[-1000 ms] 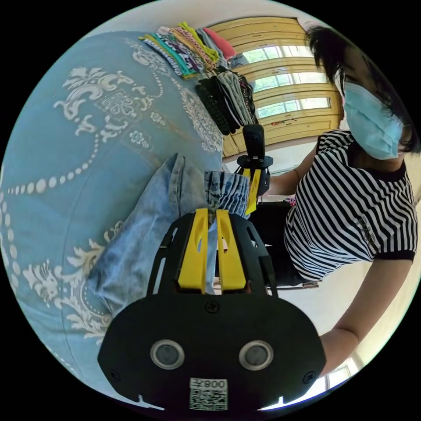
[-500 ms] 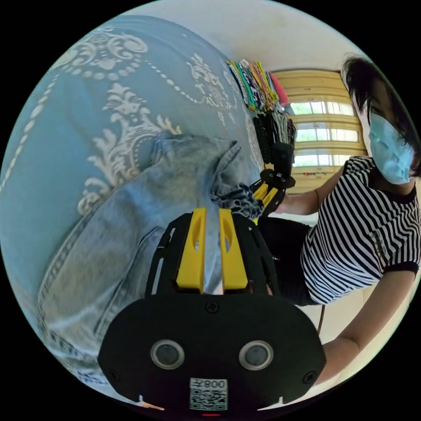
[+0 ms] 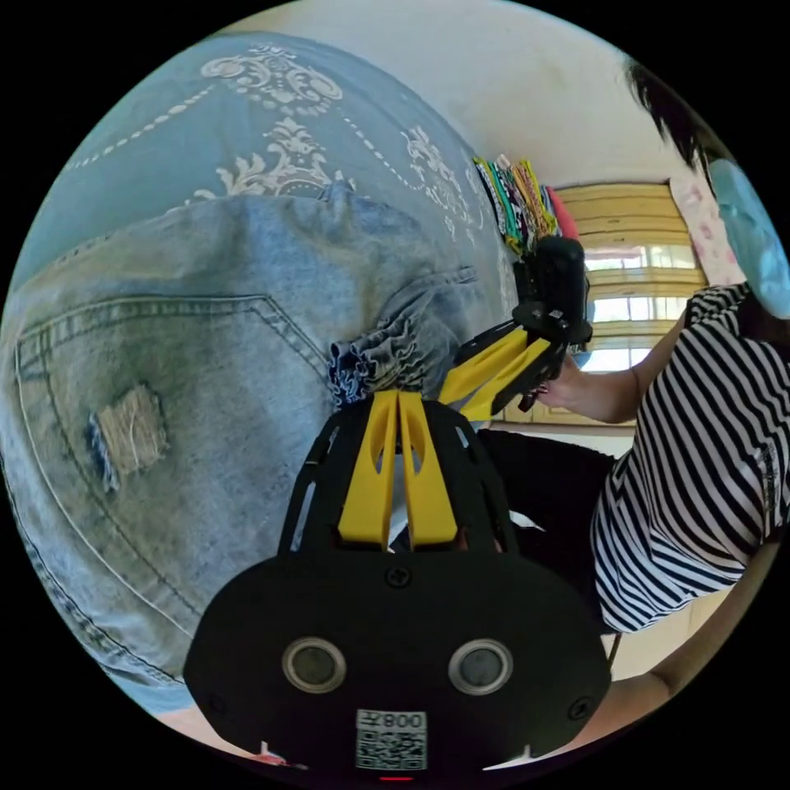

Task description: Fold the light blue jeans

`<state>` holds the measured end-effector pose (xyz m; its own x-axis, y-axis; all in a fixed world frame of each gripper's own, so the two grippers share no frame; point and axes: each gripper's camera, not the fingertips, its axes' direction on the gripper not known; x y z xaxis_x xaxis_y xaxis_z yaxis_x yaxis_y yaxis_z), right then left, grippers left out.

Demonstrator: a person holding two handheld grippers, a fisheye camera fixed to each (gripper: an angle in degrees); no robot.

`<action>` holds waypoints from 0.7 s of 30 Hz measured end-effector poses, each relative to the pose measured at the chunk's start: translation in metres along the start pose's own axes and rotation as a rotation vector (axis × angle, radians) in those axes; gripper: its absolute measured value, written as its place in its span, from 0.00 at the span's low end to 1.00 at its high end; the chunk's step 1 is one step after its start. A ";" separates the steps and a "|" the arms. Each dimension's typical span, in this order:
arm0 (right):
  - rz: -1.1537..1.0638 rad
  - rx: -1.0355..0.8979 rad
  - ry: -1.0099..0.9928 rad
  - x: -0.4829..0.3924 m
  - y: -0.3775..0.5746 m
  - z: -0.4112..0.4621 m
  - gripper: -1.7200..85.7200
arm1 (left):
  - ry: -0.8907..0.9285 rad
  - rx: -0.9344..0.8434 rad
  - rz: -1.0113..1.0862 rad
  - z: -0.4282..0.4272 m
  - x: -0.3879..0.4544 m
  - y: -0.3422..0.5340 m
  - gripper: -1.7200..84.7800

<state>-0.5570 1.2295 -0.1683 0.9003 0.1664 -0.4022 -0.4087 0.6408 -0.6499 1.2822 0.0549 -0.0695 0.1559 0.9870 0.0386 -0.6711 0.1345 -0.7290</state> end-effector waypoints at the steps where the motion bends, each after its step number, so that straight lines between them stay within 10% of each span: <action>1: -0.010 0.013 -0.002 -0.003 -0.002 -0.005 0.08 | -0.015 0.015 -0.005 -0.001 -0.007 0.006 0.02; 21: 0.065 0.058 0.168 -0.010 -0.037 -0.091 0.06 | -0.103 0.181 -0.205 0.043 -0.059 0.072 0.05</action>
<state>-0.5650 1.1361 -0.1989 0.8327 0.0842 -0.5473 -0.4514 0.6756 -0.5829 1.1937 0.0105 -0.0945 0.2334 0.9403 0.2479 -0.7531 0.3360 -0.5656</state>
